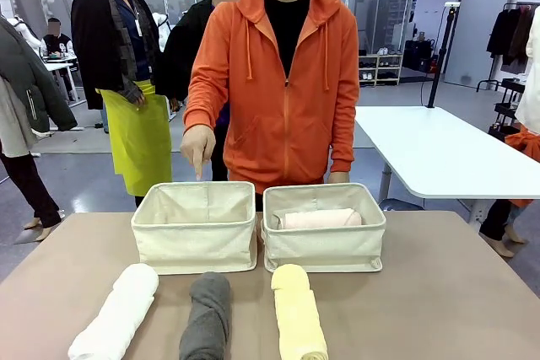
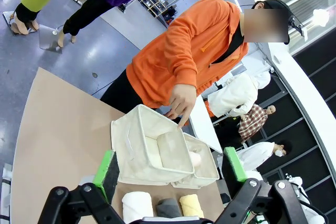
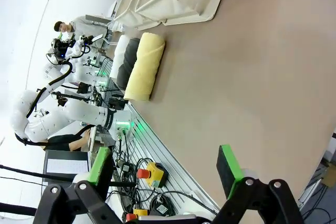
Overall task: Divide the towels into two baskets.
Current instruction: Pick up one hotel-folded towel from the bottom of the table and place it in the Fabric basket indicated by the person.
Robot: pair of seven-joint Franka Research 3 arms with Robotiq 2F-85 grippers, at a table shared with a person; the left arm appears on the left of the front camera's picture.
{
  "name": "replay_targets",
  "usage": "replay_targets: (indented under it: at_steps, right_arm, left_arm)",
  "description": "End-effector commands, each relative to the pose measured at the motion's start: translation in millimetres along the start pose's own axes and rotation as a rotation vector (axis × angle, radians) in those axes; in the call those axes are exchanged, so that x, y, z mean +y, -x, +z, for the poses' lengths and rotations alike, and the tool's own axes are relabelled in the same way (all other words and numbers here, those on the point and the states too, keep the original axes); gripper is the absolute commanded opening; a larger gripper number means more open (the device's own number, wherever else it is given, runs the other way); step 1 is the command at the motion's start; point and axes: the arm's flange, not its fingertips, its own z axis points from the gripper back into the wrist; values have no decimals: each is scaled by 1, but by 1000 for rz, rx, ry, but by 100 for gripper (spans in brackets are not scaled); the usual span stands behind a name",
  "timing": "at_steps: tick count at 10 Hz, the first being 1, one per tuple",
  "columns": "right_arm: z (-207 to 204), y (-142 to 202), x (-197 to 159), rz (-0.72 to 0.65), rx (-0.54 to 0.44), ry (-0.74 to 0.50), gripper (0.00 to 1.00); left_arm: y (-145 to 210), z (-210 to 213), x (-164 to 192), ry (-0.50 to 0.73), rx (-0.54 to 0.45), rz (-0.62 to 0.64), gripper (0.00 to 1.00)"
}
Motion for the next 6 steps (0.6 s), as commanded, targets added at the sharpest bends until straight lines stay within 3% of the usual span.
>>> replay_targets:
  at_steps: [1,6]
  right_arm:
    - [0,1,2,-5,21,0,100]
    - [0,1,2,-5,21,0,100]
  left_arm:
    - [-1,1,0,18,-12,2,100]
    - [-1,1,0,18,-12,2,100]
